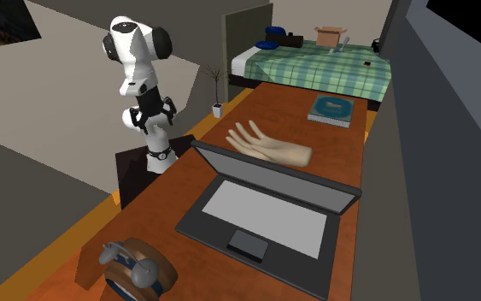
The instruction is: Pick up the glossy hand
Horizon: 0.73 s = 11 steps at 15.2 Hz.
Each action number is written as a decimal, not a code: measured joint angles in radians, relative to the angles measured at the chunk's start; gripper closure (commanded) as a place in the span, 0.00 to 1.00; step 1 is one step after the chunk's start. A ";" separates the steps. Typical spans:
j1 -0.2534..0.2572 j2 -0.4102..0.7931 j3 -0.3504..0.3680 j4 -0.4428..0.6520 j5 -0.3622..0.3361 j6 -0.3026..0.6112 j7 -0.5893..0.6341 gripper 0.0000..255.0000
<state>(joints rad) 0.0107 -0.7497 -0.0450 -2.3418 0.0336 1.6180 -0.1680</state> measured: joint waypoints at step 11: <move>0.097 0.273 0.151 0.173 0.013 0.049 0.032 0.00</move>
<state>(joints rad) 0.1079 -0.4772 0.1065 -2.1691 0.0469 1.6673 -0.1361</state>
